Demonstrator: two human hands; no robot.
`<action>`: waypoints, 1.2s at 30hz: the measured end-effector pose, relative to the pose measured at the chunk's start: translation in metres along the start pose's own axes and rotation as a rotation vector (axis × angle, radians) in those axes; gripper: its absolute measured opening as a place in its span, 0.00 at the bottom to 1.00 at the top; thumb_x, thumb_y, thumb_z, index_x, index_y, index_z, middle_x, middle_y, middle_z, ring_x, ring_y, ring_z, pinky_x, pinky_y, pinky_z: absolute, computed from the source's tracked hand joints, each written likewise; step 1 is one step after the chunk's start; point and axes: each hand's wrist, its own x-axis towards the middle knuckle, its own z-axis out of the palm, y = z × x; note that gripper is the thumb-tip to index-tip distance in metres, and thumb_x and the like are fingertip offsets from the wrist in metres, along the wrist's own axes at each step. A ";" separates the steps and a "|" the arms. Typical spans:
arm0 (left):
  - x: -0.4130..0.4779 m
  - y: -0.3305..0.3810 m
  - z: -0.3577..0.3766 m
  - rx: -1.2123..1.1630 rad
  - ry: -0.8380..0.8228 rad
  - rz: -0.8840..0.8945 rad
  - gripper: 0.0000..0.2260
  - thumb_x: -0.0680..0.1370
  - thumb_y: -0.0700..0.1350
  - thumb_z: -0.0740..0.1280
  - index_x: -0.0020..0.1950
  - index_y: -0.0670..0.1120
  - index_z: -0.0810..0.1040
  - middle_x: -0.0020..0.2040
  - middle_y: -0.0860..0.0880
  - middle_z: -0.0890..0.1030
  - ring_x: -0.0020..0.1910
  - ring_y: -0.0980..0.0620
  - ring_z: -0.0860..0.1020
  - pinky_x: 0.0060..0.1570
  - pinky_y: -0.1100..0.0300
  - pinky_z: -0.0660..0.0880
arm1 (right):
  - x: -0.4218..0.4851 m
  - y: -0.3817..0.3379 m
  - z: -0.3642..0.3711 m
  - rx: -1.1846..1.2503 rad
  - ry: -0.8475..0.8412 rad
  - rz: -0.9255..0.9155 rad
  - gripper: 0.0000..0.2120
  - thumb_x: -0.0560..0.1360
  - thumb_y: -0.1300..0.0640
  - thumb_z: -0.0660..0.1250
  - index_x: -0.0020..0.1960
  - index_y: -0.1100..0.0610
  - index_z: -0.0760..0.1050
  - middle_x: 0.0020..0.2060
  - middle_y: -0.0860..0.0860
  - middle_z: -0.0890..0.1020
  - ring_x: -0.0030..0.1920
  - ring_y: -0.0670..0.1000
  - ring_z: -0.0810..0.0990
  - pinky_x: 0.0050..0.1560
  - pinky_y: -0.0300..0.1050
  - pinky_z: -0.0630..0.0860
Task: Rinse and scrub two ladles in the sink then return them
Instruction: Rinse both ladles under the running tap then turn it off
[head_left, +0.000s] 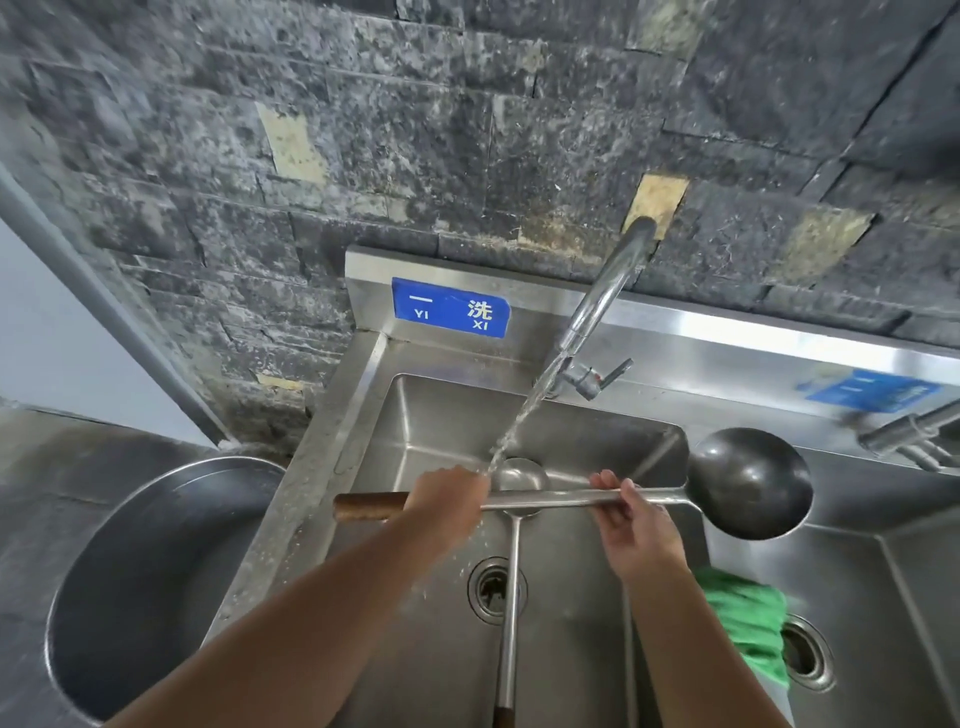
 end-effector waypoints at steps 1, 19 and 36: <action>0.003 0.004 0.000 -0.002 -0.002 -0.010 0.10 0.81 0.40 0.63 0.61 0.43 0.77 0.53 0.44 0.82 0.51 0.46 0.81 0.53 0.53 0.78 | -0.001 0.004 0.004 0.008 -0.013 0.004 0.05 0.81 0.64 0.62 0.54 0.64 0.75 0.38 0.55 0.87 0.45 0.54 0.86 0.44 0.49 0.84; 0.003 -0.045 0.003 0.093 -0.057 -0.060 0.09 0.81 0.44 0.63 0.58 0.45 0.78 0.47 0.45 0.82 0.45 0.46 0.82 0.49 0.52 0.80 | 0.001 0.032 0.019 0.051 0.023 0.140 0.06 0.80 0.64 0.62 0.54 0.66 0.75 0.40 0.59 0.87 0.40 0.54 0.88 0.33 0.48 0.84; -0.001 -0.002 0.015 -0.087 -0.091 -0.047 0.13 0.79 0.51 0.64 0.62 0.50 0.79 0.52 0.46 0.83 0.50 0.44 0.82 0.47 0.53 0.78 | -0.026 0.114 0.065 0.036 -0.043 0.324 0.03 0.79 0.59 0.66 0.52 0.57 0.77 0.30 0.51 0.82 0.35 0.49 0.79 0.39 0.45 0.74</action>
